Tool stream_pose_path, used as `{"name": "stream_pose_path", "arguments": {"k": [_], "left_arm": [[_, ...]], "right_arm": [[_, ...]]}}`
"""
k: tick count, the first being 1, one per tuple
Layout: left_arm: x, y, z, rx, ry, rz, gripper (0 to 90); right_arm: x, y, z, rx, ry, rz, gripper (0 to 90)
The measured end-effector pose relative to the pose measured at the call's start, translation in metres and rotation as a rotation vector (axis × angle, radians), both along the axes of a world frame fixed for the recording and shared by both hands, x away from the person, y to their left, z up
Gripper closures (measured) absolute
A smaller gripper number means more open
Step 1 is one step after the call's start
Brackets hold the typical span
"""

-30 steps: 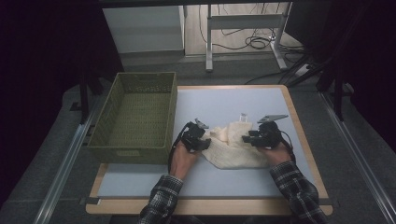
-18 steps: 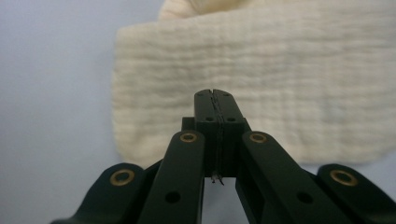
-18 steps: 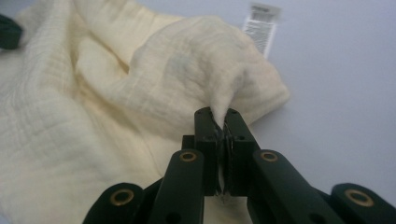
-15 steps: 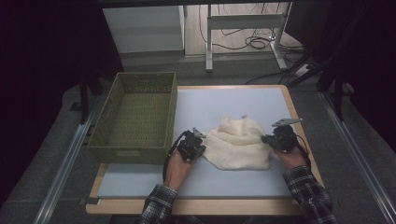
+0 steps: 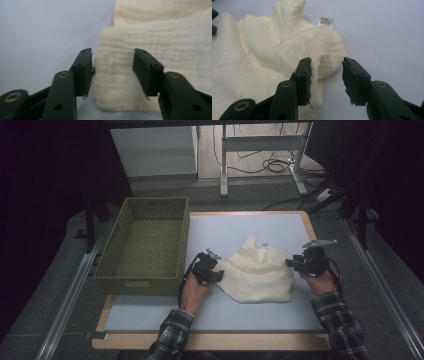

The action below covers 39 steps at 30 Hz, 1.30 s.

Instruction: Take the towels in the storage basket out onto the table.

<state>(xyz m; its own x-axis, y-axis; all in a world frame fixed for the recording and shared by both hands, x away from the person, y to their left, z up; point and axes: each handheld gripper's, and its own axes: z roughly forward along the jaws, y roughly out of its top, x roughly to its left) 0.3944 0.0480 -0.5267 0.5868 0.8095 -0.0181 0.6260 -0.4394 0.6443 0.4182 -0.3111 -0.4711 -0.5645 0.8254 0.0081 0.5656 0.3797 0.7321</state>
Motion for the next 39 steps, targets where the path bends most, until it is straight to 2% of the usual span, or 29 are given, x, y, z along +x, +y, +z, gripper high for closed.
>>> {"name": "stream_pose_path", "arguments": {"k": [1, 2, 4, 5, 9, 10, 12, 17, 18, 19, 20, 21, 22, 24, 25, 26, 28, 30, 31, 33, 37, 38, 39], "left_arm": [[-0.001, 0.002, -0.001, -0.034, 0.009, -0.003, 59.4], [-0.002, 0.002, -0.001, -0.042, 0.016, 0.001, 65.4], [-0.005, 0.000, 0.001, -0.035, 0.031, -0.019, 79.3], [-0.007, -0.001, 0.002, -0.022, 0.036, -0.018, 83.5], [-0.023, -0.003, 0.007, 0.050, 0.025, -0.018, 86.3], [-0.033, -0.002, 0.008, 0.059, 0.021, -0.020, 86.3], [-0.037, -0.001, 0.008, 0.066, 0.015, -0.026, 86.3], [-0.062, 0.004, 0.006, 0.074, 0.028, -0.012, 85.8], [-0.065, 0.005, 0.006, 0.065, 0.022, -0.011, 83.6], [-0.067, 0.006, 0.007, 0.055, 0.000, -0.011, 76.7], [-0.067, 0.007, 0.009, 0.029, -0.021, -0.006, 65.2], [-0.065, 0.007, 0.011, -0.006, -0.035, -0.014, 59.8], [-0.063, 0.007, 0.011, -0.032, -0.047, -0.017, 52.6], [-0.057, 0.004, 0.010, -0.042, -0.078, -0.021, 40.4], [-0.054, 0.003, 0.008, -0.046, -0.093, -0.029, 35.7], [-0.050, 0.001, 0.005, -0.036, -0.090, -0.025, 33.3], [-0.044, -0.002, -0.001, -0.021, -0.088, -0.022, 26.7], [-0.041, -0.004, -0.008, -0.007, -0.097, -0.017, 25.1], [-0.040, -0.004, -0.011, -0.020, -0.097, -0.017, 24.6], [-0.038, -0.002, -0.013, -0.051, -0.094, -0.012, 23.7], [-0.039, -0.001, -0.014, -0.060, -0.100, -0.012, 23.5], [-0.038, 0.000, -0.015, -0.070, -0.091, -0.009, 22.9], [-0.036, 0.002, -0.016, -0.081, -0.076, -0.006, 21.0]], "right_arm": [[0.003, 0.000, 0.000, 0.000, -0.001, -0.004, 57.6], [0.006, -0.002, 0.000, 0.002, -0.002, -0.012, 57.5], [0.012, -0.004, -0.001, 0.013, -0.002, -0.029, 57.0], [0.014, -0.006, -0.001, 0.013, 0.000, -0.036, 56.8], [0.020, -0.011, -0.002, 0.021, -0.002, -0.062, 55.3], [0.020, -0.011, -0.003, 0.025, 0.001, -0.063, 54.9], [0.022, -0.011, -0.007, 0.030, 0.010, -0.060, 53.0], [0.026, -0.003, -0.016, 0.049, 0.030, -0.041, 50.0], [0.026, 0.000, -0.018, 0.054, 0.038, -0.033, 49.7], [0.027, 0.003, -0.020, 0.053, 0.039, -0.021, 49.2], [0.027, 0.008, -0.022, 0.047, 0.046, -0.018, 48.9], [0.029, 0.013, -0.026, 0.042, 0.051, -0.005, 48.9], [0.030, 0.018, -0.030, 0.030, 0.067, -0.003, 49.0], [0.032, 0.027, -0.036, -0.022, 0.076, 0.007, 50.9], [0.032, 0.030, -0.039, -0.047, 0.081, 0.004, 56.4], [0.031, 0.032, -0.041, -0.065, 0.065, -0.012, 63.7], [0.029, 0.031, -0.040, -0.061, 0.063, -0.027, 82.5], [0.028, 0.029, -0.037, -0.045, 0.082, -0.012, 87.3], [0.027, 0.028, -0.034, -0.059, 0.082, -0.005, 87.7], [0.025, 0.025, -0.021, -0.071, 0.052, -0.011, 87.8], [0.022, 0.025, 0.020, -0.069, -0.032, -0.012, 86.7], [0.021, 0.027, 0.032, -0.058, -0.056, -0.008, 83.9], [0.020, 0.029, 0.042, -0.045, -0.078, -0.007, 75.1]]}}
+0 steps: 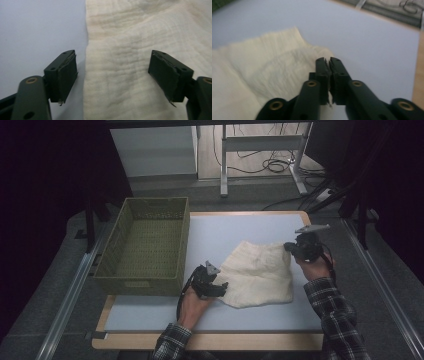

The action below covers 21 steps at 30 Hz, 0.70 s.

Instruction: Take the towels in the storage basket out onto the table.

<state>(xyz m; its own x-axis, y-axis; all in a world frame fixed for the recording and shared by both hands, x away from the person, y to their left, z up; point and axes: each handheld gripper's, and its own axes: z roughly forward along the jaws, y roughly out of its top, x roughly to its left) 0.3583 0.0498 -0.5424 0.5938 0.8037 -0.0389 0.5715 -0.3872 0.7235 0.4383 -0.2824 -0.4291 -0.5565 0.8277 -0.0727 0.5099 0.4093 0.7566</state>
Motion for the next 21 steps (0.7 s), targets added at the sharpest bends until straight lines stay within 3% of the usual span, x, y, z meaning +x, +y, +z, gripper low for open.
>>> {"name": "stream_pose_path", "arguments": {"k": [1, 2, 4, 6, 7, 13, 20, 21], "left_arm": [[0.001, 0.001, 0.000, -0.006, 0.007, -0.006, 19.8], [0.001, 0.001, 0.000, -0.006, 0.007, -0.006, 18.9], [0.001, 0.000, 0.002, 0.023, 0.004, -0.013, 16.7], [0.000, 0.000, 0.004, 0.037, -0.005, -0.013, 16.6], [0.003, 0.000, 0.007, 0.051, -0.014, -0.017, 16.7], [0.018, -0.006, 0.019, 0.039, -0.038, -0.014, 20.6], [0.062, -0.024, 0.038, 0.063, -0.078, -0.024, 36.7], [0.062, -0.024, 0.038, 0.063, -0.078, -0.024, 38.9]], "right_arm": [[0.001, 0.002, 0.007, 0.008, -0.010, -0.010, 66.4], [0.004, 0.003, 0.012, -0.025, -0.010, -0.032, 61.1], [0.006, -0.001, 0.011, -0.054, -0.006, -0.053, 57.3], [0.007, -0.005, 0.009, -0.049, 0.006, -0.057, 56.4], [0.004, -0.013, 0.000, -0.051, 0.020, -0.065, 55.2], [-0.007, -0.039, -0.022, -0.045, 0.054, -0.089, 54.0], [-0.019, -0.054, -0.037, -0.007, 0.092, -0.096, 63.0], [-0.020, -0.053, -0.040, 0.004, 0.101, -0.085, 64.2]]}}
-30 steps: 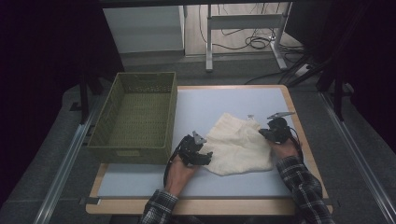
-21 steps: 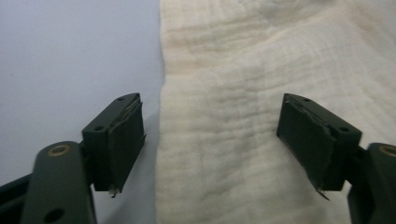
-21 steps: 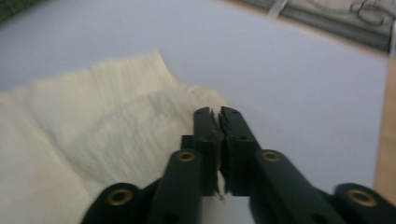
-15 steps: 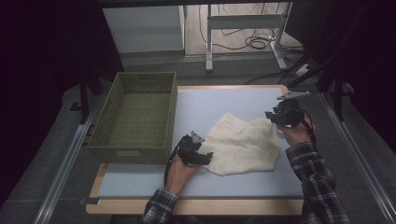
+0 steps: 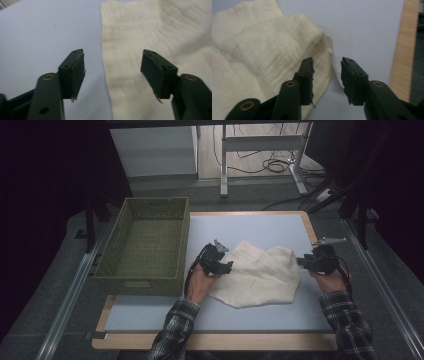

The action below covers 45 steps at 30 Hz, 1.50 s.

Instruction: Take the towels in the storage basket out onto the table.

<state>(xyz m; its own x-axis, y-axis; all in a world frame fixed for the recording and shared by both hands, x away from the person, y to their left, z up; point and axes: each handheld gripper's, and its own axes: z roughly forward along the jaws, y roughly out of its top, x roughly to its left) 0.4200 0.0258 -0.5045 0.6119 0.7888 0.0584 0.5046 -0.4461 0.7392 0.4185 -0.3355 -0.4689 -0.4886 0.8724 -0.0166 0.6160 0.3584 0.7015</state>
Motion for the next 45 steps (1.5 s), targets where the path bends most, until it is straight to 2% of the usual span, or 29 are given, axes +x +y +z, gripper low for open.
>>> {"name": "stream_pose_path", "arguments": {"k": [1, 3, 5, 7, 8, 9, 11, 12, 13, 14, 15, 16, 18, 19, 21, 22, 24, 27, 29, 30, 31, 32, 33, 35, 37, 39, 40, 41, 45], "left_arm": [[0.007, -0.002, 0.001, 0.001, 0.001, 0.003, 38.9], [0.026, -0.008, -0.002, -0.005, 0.004, 0.016, 44.4], [0.037, -0.012, -0.006, -0.013, 0.002, 0.028, 46.5], [0.045, -0.016, -0.010, -0.023, 0.004, 0.031, 46.8], [0.048, -0.018, -0.013, -0.023, 0.004, 0.036, 46.0], [0.051, -0.021, -0.016, -0.015, 0.009, 0.035, 44.6], [0.054, -0.026, -0.021, 0.005, 0.014, 0.032, 44.4], [0.056, -0.030, -0.026, 0.034, 0.025, 0.021, 45.4], [0.056, -0.030, -0.026, 0.034, 0.025, 0.021, 47.6], [0.056, -0.031, -0.027, 0.008, 0.025, 0.014, 47.6], [0.056, -0.030, -0.028, -0.028, 0.052, 0.004, 56.5], [0.057, -0.030, -0.028, -0.053, 0.069, -0.005, 66.4], [0.055, -0.031, -0.028, -0.071, 0.084, -0.022, 79.9], [0.055, -0.032, -0.028, -0.060, 0.083, -0.032, 86.3], [0.054, -0.035, -0.024, -0.012, 0.065, -0.030, 88.8], [0.053, -0.034, -0.022, 0.012, 0.036, -0.017, 89.2], [0.052, -0.025, -0.013, -0.027, -0.010, 0.027, 89.2], [0.049, -0.008, 0.007, -0.047, -0.116, 0.098, 89.1], [0.049, -0.001, 0.014, -0.032, -0.158, 0.153, 86.8], [0.052, 0.003, 0.014, -0.017, -0.130, 0.179, 79.8], [0.055, 0.004, 0.013, 0.006, -0.103, 0.205, 64.5], [0.054, 0.006, 0.011, 0.035, -0.107, 0.216, 54.6], [0.051, 0.007, 0.009, 0.047, -0.120, 0.213, 52.7], [0.048, 0.010, 0.005, 0.048, -0.102, 0.201, 44.3], [0.044, 0.010, 0.001, 0.024, -0.091, 0.191, 39.1], [0.038, 0.007, -0.004, 0.006, -0.073, 0.170, 35.6], [0.032, 0.002, -0.008, 0.035, -0.077, 0.141, 33.9], [0.032, 0.002, -0.008, 0.035, -0.077, 0.141, 30.2], [0.017, -0.001, -0.011, 0.031, -0.071, 0.113, 27.6]], "right_arm": [[0.000, 0.000, 0.000, 0.000, 0.000, 0.000, 64.2], [0.000, 0.005, -0.008, 0.018, 0.034, 0.049, 65.2], [0.002, 0.009, -0.015, 0.017, 0.049, 0.074, 65.2], [0.007, 0.011, -0.022, 0.006, 0.049, 0.055, 63.6], [0.011, 0.012, -0.026, 0.001, 0.040, 0.036, 58.6], [0.014, 0.013, -0.029, -0.011, 0.037, 0.014, 53.7], [0.017, 0.014, -0.033, -0.026, 0.034, 0.002, 52.8], [0.021, 0.019, -0.042, -0.040, 0.035, 0.002, 53.7], [0.021, 0.019, -0.042, -0.040, 0.035, 0.002, 53.7], [0.021, 0.021, -0.044, -0.046, 0.014, -0.002, 60.3], [0.019, 0.023, -0.044, -0.049, 0.000, -0.009, 72.5], [0.019, 0.024, -0.044, -0.029, 0.011, 0.000, 80.5], [0.019, 0.024, -0.044, -0.020, 0.018, 0.006, 88.1], [0.019, 0.025, -0.044, -0.020, 0.022, 0.004, 88.6], [0.019, 0.024, -0.040, -0.035, 0.028, 0.008, 89.0], [0.019, 0.023, -0.037, -0.039, 0.021, 0.005, 89.1], [0.019, 0.019, -0.026, -0.031, -0.003, -0.007, 89.2], [0.023, 0.013, -0.006, -0.005, -0.053, -0.019, 89.1], [0.029, 0.016, 0.007, 0.030, -0.100, -0.012, 88.1], [0.033, 0.017, 0.009, 0.035, -0.113, -0.006, 83.7], [0.039, 0.021, 0.009, 0.024, -0.103, -0.006, 75.6], [0.045, 0.023, 0.008, -0.006, -0.082, -0.016, 70.0], [0.048, 0.023, 0.007, -0.026, -0.086, -0.024, 67.1], [0.046, 0.020, 0.007, -0.008, -0.087, -0.030, 63.4], [0.042, 0.016, 0.006, 0.006, -0.082, -0.026, 61.8], [0.035, 0.012, 0.004, 0.003, -0.061, -0.018, 60.7], [0.028, 0.010, 0.003, 0.008, -0.051, -0.003, 60.6], [0.028, 0.010, 0.003, 0.008, -0.051, -0.003, 60.6], [0.002, 0.006, 0.000, 0.015, -0.015, 0.047, 61.2]]}}
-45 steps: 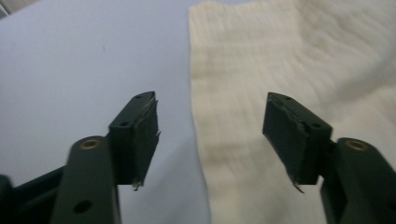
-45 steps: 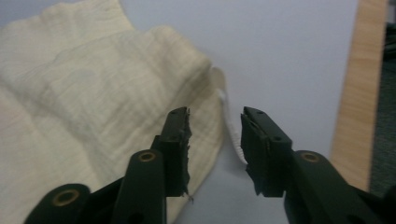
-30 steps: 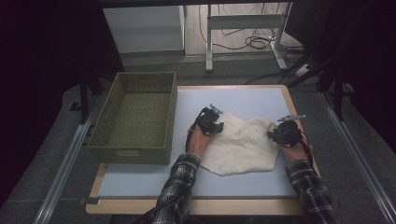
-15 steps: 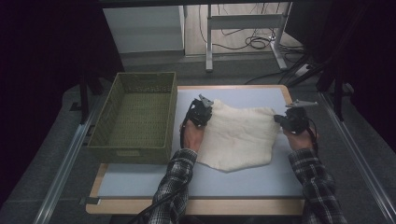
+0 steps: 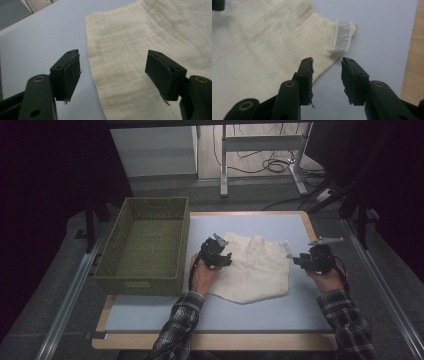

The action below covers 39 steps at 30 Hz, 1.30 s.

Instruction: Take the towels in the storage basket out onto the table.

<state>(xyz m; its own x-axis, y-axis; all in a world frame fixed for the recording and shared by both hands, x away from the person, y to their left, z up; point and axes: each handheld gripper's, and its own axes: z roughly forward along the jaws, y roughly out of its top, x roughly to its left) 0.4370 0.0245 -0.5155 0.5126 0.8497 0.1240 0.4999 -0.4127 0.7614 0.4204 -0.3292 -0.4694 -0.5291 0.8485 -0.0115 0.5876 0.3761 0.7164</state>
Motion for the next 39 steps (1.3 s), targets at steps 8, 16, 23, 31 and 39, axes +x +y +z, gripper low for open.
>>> {"name": "stream_pose_path", "arguments": {"k": [8, 16, 23, 31, 39], "left_arm": [[-0.030, 0.011, -0.003, 0.003, 0.002, -0.006, 24.8], [-0.038, 0.010, -0.019, 0.059, 0.033, -0.033, 22.3], [-0.035, 0.017, -0.025, -0.016, 0.053, -0.041, 21.4], [-0.031, 0.021, -0.026, -0.058, 0.096, -0.039, 20.8], [-0.025, 0.025, -0.027, -0.108, 0.148, -0.029, 17.7]], "right_arm": [[-0.048, 0.001, -0.017, -0.014, 0.053, 0.094, 65.7], [-0.078, 0.015, -0.039, -0.051, 0.047, 0.159, 65.5], [-0.069, 0.047, -0.026, -0.023, 0.020, 0.224, 63.1], [-0.083, 0.066, -0.022, -0.003, 0.039, 0.332, 60.0], [-0.087, 0.083, -0.047, -0.119, 0.015, 0.362, 73.4]]}}
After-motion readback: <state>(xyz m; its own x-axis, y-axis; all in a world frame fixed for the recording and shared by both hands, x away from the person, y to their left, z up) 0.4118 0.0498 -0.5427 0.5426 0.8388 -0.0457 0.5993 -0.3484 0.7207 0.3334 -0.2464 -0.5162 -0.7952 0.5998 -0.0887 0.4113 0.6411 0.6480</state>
